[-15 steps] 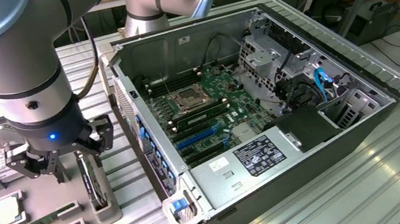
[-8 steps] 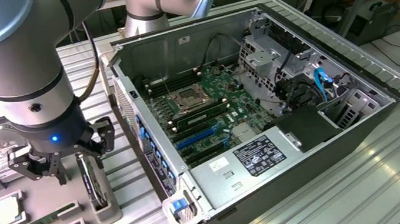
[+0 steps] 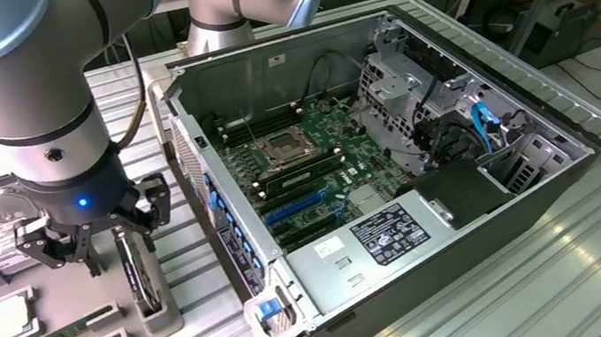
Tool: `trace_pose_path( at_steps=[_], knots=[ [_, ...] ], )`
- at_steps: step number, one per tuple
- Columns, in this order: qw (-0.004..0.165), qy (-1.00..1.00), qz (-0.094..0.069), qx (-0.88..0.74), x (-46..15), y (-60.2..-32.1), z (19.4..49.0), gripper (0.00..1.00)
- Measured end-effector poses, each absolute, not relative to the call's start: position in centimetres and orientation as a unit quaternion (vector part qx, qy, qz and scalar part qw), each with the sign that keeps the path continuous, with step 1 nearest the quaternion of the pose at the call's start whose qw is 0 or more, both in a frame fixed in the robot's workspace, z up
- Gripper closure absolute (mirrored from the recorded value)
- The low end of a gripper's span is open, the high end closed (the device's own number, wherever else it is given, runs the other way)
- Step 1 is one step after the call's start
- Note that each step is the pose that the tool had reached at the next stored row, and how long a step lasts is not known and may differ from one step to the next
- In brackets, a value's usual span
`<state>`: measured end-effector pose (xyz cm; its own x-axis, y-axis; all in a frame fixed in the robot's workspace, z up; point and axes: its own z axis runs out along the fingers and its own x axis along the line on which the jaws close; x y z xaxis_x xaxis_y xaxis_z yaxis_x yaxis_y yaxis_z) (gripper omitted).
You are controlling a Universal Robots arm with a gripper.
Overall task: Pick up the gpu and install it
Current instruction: 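Pick up the gpu and move the gpu toward the slot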
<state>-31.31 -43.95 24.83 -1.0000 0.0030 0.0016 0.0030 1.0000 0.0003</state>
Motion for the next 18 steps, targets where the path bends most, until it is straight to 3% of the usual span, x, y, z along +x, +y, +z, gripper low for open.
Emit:
trace_pose_path(
  at_steps=[10, 11, 12, 18],
  knots=[
    [0.001, -1.000, 0.003, 0.001, -31.3, -43.6, 22.1, 0.34],
    [0.001, -1.000, 0.003, -0.001, -30.9, -43.6, 22.1, 0.49],
    [0.001, -1.000, 0.003, -0.001, -30.9, -43.6, 22.1, 0.72],
    [0.001, -1.000, 0.003, -0.001, -30.9, -43.6, 26.3, 0.72]
  ],
)
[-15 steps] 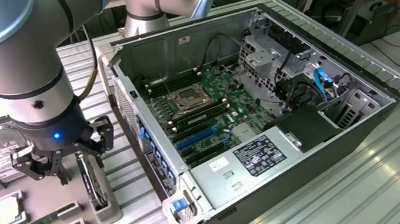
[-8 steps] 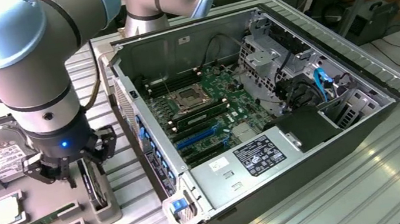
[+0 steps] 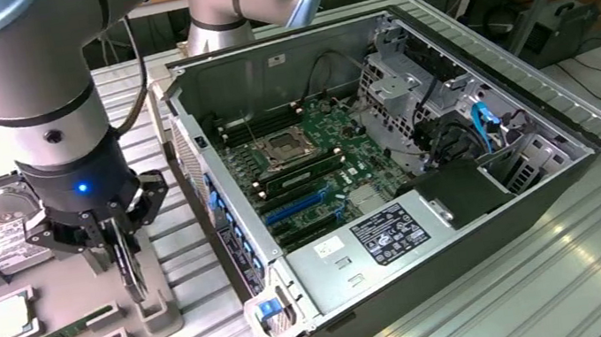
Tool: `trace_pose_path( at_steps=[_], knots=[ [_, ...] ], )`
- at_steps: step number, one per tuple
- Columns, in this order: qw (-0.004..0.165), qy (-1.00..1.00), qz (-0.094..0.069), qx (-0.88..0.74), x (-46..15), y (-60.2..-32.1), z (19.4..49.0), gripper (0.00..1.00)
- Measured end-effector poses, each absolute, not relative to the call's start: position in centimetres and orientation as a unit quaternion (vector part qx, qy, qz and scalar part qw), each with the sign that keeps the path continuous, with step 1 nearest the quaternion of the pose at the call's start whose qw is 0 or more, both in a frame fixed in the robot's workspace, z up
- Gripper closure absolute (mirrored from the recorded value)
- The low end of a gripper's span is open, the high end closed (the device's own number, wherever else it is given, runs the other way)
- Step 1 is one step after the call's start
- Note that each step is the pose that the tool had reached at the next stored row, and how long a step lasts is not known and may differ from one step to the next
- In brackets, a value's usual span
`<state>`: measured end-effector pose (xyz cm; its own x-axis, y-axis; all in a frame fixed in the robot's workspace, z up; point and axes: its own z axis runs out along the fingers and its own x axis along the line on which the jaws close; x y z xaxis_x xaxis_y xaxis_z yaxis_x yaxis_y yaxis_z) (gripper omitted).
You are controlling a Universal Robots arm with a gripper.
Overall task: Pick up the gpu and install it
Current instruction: 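Pick up the gpu and move the gpu toward the slot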
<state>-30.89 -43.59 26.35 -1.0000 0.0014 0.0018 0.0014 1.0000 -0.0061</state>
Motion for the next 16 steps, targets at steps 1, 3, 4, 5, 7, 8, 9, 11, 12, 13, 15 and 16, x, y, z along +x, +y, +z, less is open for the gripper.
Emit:
trace_pose_path(
  at_steps=[1, 3, 4, 5, 7, 8, 9, 11, 12, 13, 15, 16],
  knots=[
    [0.001, -1.000, 0.003, -0.001, -30.9, -43.6, 27.0, 0.72],
    [0.001, -1.000, 0.004, -0.001, -30.9, -43.6, 28.7, 0.72],
    [0.001, -1.000, 0.004, -0.001, -30.9, -43.6, 28.9, 0.72],
    [0.001, -1.000, 0.004, -0.001, -30.9, -43.6, 28.9, 0.72],
    [0.001, -1.000, 0.004, -0.001, -30.9, -43.6, 29.1, 0.72],
    [0.001, -1.000, 0.004, -0.001, -30.9, -43.6, 29.1, 0.72],
    [0.001, -1.000, 0.004, -0.001, -30.9, -43.6, 29.3, 0.72],
    [0.001, -1.000, 0.005, -0.001, -30.9, -43.6, 29.5, 0.72],
    [0.001, -1.000, 0.005, -0.001, -30.9, -43.6, 29.6, 0.72],
    [0.001, -1.000, 0.005, -0.001, -30.9, -43.6, 29.7, 0.72],
    [0.001, -1.000, 0.006, -0.001, -30.9, -43.6, 29.8, 0.72],
    [0.001, -1.000, 0.006, -0.001, -30.9, -43.6, 29.9, 0.72]
  ],
)
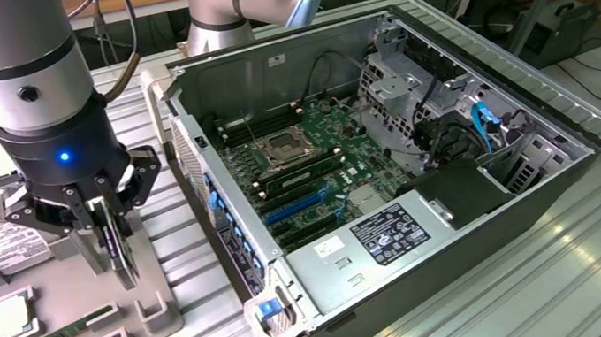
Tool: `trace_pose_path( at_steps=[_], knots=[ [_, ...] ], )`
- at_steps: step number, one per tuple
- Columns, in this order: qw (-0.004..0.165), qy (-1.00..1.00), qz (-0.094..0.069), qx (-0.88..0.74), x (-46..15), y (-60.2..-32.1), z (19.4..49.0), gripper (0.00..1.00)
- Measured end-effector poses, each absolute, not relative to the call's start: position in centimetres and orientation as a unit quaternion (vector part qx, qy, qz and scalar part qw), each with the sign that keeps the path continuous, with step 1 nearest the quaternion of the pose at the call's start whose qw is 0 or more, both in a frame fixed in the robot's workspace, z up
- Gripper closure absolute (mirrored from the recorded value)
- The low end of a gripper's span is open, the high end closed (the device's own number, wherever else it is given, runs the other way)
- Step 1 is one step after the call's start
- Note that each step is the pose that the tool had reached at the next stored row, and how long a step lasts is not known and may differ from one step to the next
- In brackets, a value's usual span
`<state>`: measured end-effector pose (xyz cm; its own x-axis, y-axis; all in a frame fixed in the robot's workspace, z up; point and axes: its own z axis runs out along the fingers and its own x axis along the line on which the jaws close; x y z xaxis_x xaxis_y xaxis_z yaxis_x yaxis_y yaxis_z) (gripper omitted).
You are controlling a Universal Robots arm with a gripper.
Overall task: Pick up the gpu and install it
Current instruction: 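Pick up the gpu and move the gpu toward the slot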
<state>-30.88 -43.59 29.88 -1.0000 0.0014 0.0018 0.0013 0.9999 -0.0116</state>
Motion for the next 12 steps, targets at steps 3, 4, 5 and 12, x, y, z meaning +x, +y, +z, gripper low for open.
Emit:
trace_pose_path(
  at_steps=[3, 4, 5, 12],
  knots=[
    [0.001, -1.000, 0.007, -0.001, -30.89, -43.60, 30.07, 0.72],
    [0.001, -1.000, 0.007, -0.001, -30.89, -43.60, 30.13, 0.72],
    [0.001, -1.000, 0.007, -0.001, -30.88, -43.60, 30.19, 0.72],
    [0.001, -1.000, 0.010, -0.001, -30.88, -43.59, 30.65, 0.72]
  ],
)
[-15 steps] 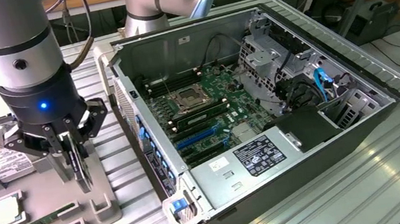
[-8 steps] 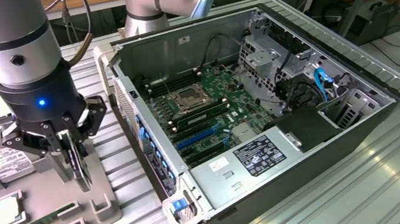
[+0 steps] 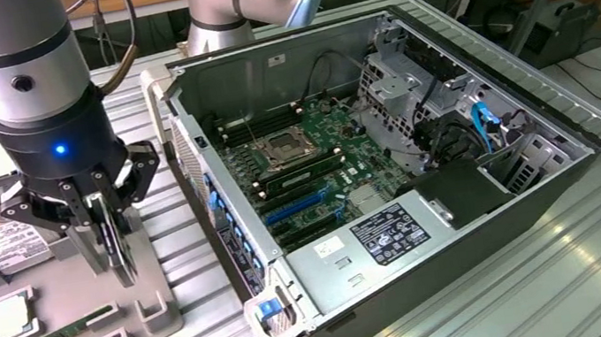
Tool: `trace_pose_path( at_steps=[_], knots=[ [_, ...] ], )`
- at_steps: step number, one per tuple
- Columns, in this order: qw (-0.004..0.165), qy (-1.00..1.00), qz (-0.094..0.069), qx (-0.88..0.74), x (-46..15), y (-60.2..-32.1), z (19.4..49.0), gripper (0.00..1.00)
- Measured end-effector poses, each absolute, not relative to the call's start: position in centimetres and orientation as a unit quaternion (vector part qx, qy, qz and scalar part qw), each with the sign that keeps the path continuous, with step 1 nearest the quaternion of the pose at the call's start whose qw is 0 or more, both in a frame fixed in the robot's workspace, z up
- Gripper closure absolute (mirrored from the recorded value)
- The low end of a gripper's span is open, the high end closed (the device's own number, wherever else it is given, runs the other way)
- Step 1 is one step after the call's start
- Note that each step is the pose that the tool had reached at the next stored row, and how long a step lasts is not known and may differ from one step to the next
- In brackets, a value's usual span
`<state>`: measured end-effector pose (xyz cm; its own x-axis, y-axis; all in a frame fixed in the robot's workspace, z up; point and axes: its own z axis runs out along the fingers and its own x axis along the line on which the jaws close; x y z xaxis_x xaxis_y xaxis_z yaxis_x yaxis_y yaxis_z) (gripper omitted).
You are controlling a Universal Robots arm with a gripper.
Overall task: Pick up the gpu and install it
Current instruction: 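Pick up the gpu and move the gpu toward the slot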
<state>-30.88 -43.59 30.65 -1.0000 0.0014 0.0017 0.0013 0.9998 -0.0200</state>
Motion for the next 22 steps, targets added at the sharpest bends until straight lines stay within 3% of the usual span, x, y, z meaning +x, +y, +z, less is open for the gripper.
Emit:
trace_pose_path(
  at_steps=[22],
  knots=[
    [0.001, -1.000, 0.020, -0.001, -30.9, -43.6, 32.2, 0.72]
  ],
)
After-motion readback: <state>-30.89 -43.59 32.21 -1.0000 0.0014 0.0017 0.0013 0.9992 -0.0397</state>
